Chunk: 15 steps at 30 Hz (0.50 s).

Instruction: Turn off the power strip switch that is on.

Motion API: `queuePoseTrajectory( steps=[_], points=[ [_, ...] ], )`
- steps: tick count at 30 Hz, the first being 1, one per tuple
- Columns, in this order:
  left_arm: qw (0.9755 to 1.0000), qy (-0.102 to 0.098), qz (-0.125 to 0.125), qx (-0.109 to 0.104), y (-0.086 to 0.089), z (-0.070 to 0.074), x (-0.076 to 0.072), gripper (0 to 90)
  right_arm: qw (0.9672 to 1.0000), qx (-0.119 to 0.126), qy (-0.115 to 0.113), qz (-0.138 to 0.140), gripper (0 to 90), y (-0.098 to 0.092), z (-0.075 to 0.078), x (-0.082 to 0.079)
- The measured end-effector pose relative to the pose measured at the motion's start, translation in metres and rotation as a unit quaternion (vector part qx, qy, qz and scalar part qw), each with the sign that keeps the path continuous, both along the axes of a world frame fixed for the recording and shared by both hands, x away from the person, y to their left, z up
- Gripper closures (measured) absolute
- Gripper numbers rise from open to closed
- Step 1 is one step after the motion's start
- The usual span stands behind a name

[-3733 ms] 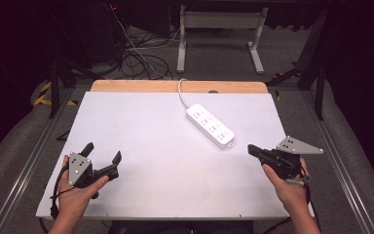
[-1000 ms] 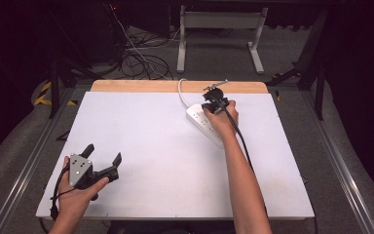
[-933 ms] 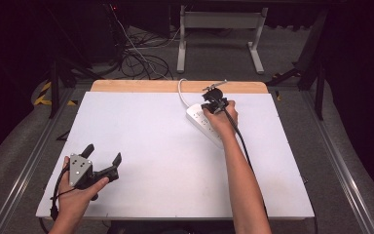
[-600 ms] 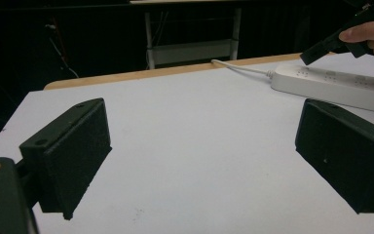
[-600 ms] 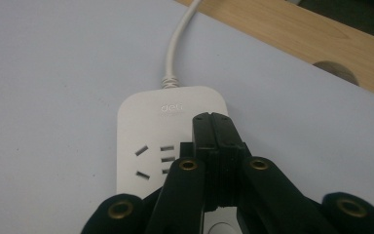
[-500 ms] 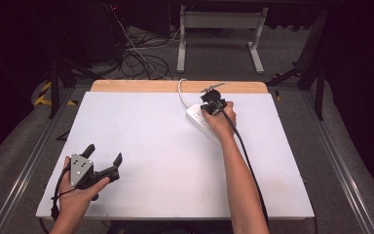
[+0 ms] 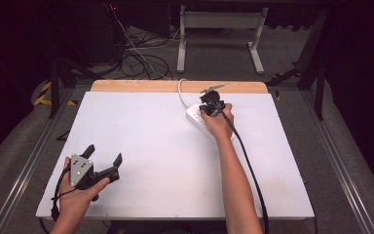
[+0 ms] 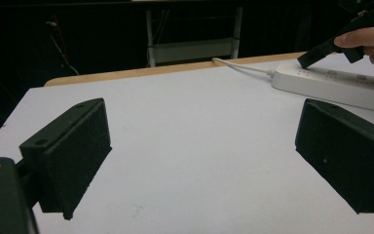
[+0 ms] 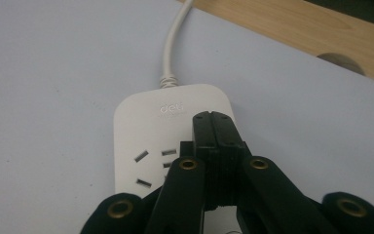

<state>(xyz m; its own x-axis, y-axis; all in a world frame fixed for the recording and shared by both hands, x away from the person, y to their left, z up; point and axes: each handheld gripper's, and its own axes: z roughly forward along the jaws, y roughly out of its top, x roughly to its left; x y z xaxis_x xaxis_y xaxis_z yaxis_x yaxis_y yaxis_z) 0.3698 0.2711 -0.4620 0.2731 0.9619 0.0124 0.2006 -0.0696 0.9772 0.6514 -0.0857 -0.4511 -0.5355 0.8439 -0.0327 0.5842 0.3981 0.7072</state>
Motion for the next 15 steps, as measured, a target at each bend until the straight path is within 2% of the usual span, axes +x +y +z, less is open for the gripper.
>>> queuePoseTrajectory(
  steps=[3, 4, 5, 6, 8, 12, 15],
  points=[
    [1.0000, 0.001, 0.001, 0.001, 0.0010, 0.0005, -0.0017, 6.3, 1.0000, 0.004, 0.000, -0.006, 90.0, -0.0006, -0.0004, 0.0002],
    [1.0000, -0.001, 0.001, 0.000, 0.0015, 0.0004, -0.0020, 6.3, 1.0000, -0.001, -0.002, -0.009, 90.0, -0.0007, -0.0002, -0.0001],
    [1.0000, -0.001, 0.002, -0.002, 0.0019, 0.0002, -0.0022, 6.3, 0.9997, -0.016, -0.007, -0.015, 90.0, -0.0010, 0.0003, -0.0006],
    [1.0000, -0.001, 0.001, -0.001, 0.0026, 0.0003, -0.0022, 6.3, 0.9997, -0.017, -0.007, -0.015, 90.0, -0.0025, 0.0003, -0.0008],
    [1.0000, -0.002, 0.004, -0.003, 0.0030, 0.0005, -0.0022, 6.3, 1.0000, -0.001, 0.001, -0.009, 90.0, -0.0067, 0.0000, -0.0010],
    [1.0000, 0.000, 0.003, -0.001, 0.0016, 0.0005, -0.0005, 6.3, 0.9998, -0.018, 0.002, -0.002, 90.0, -0.0039, 0.0016, -0.0017],
    [1.0000, -0.001, -0.001, 0.001, -0.0014, 0.0005, 0.0006, 6.3, 0.9999, -0.012, 0.001, -0.005, 90.0, -0.0037, 0.0010, -0.0016]
  ],
)
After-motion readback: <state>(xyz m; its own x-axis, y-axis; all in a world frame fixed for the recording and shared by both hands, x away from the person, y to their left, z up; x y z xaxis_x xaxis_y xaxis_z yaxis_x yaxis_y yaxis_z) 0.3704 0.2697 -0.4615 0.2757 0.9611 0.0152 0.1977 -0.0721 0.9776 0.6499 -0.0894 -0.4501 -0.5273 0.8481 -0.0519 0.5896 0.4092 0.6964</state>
